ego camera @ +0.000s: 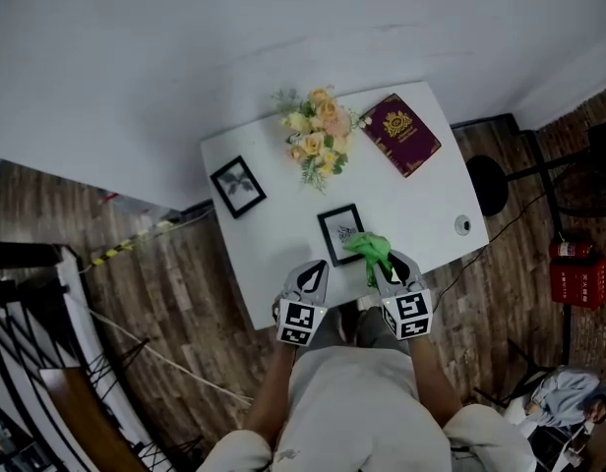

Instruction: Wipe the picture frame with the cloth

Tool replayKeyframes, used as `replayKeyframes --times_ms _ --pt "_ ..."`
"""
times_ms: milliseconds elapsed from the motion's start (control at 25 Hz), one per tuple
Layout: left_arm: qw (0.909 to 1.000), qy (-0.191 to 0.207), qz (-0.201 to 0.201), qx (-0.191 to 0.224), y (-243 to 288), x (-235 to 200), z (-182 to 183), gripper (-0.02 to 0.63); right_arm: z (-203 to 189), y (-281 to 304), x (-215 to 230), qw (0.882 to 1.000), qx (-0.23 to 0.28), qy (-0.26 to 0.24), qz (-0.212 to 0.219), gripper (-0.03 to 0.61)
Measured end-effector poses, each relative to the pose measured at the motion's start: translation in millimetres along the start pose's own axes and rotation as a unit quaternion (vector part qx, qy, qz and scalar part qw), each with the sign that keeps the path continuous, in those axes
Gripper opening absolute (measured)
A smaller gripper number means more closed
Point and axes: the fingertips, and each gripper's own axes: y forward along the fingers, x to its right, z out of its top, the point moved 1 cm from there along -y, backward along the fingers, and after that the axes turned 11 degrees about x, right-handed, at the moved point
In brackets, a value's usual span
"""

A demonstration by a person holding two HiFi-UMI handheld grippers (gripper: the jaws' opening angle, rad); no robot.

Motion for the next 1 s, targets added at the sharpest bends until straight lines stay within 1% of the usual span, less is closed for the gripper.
replayKeyframes --times_ms 160,440,640,1000 --pt "0.9997 -0.007 -0.013 -0.021 14.3 -1.8 -18.8 0.02 -9.6 16.0 -0.4 1.0 -0.014 0.003 0.002 0.094" --pt "0.9983 -0.01 -0.027 -0.051 38.4 -2.0 -44.1 0.02 -19.8 47.1 -1.5 0.999 -0.03 0.001 0.019 0.092" --pt "0.9966 -0.008 -0.028 -0.077 49.2 -7.7 -58.7 0.02 -24.1 71.0 -3.2 0.998 -0.042 -0.001 0.043 0.094" --pt "0.9942 -0.026 -0.024 -0.102 61.8 -7.7 -73.6 0.02 -45.2 104.9 -12.9 0.992 -0.082 0.002 0.093 0.092"
